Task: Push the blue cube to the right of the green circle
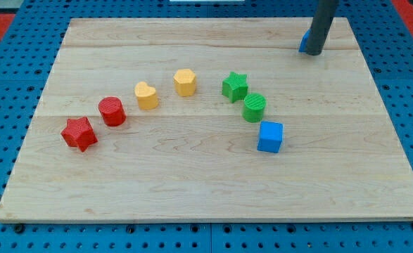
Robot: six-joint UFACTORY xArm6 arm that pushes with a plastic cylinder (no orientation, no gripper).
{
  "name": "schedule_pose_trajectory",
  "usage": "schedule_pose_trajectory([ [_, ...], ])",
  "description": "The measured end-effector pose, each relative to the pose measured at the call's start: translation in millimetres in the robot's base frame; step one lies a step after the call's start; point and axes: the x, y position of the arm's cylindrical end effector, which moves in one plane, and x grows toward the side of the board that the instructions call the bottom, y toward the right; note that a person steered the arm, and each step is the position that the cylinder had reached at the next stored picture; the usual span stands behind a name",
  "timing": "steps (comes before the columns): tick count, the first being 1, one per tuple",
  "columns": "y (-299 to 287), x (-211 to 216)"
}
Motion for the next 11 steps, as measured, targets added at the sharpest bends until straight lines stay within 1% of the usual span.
schedule_pose_trajectory([
  [1,0.0,-27.0],
  [2,-0.1,-23.0],
  [3,-20.1,47.0],
  [4,-56.7,117.8],
  [5,-65.0,189.7],
  [6,-89.4,257.3],
  [7,-133.3,279.7],
  [8,-133.9,250.2],
  [9,-115.6,220.8],
  [11,-81.8,204.8],
])
